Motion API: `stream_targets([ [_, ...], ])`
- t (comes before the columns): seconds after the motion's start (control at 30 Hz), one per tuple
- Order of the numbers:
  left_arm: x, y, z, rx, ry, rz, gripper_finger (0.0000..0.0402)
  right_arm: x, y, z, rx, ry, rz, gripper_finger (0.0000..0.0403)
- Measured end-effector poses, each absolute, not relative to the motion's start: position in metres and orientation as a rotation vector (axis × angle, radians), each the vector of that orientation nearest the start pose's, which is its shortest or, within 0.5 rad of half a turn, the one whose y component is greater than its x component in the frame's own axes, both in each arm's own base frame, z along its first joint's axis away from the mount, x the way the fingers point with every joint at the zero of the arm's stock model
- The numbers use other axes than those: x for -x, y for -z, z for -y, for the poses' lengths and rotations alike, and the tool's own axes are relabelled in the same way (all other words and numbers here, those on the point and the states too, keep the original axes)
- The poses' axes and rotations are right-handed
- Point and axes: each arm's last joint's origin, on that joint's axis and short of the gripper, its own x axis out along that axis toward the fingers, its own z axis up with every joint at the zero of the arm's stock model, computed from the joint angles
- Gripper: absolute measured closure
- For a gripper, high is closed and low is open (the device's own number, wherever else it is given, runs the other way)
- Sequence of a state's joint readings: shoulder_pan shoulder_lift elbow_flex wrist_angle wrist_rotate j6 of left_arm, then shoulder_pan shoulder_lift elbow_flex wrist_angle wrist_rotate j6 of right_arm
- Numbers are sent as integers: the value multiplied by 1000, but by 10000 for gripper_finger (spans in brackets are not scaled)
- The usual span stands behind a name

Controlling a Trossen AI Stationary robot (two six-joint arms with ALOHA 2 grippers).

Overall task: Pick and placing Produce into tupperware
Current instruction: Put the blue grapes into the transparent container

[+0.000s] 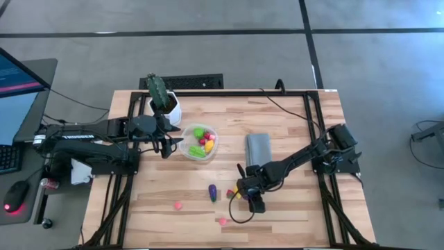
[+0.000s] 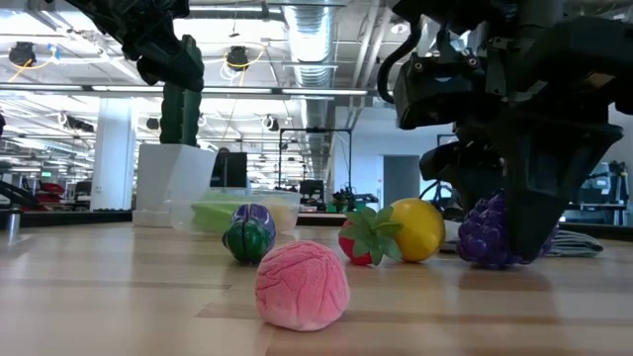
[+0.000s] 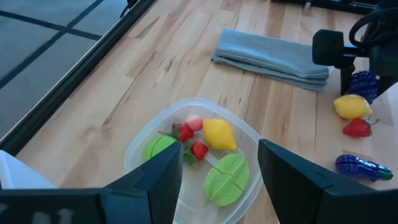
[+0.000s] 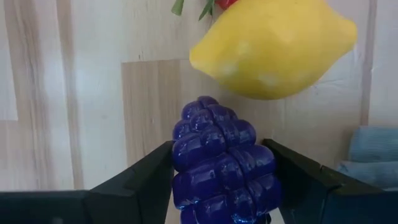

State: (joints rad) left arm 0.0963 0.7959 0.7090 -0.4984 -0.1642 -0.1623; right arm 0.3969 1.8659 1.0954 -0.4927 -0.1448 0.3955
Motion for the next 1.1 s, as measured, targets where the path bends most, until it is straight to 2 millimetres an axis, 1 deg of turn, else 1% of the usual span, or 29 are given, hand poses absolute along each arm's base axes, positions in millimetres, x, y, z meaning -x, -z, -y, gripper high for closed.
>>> stream_targets([
  [0.1,-164,-278,-21,137,-300,-563,202,-313,-140,-137,-190,-225,-1346,147],
  [0.4,-164,-278,-21,129,-298,-562,202,-312,-147,-141,-328,-326,-1374,147],
  [0.53,-164,-278,-21,121,-295,-561,202,-313,-160,-142,-359,-365,-1324,147],
  [0.67,-165,-280,-21,114,-292,-543,202,-313,-175,-139,-377,-379,-1261,147],
  [0.83,-165,-280,-21,112,-291,-538,202,-313,-200,-126,-423,-372,-1165,147],
  [1.1,-166,-281,-21,113,-291,-526,202,-320,-237,-94,-491,-345,-953,147],
])
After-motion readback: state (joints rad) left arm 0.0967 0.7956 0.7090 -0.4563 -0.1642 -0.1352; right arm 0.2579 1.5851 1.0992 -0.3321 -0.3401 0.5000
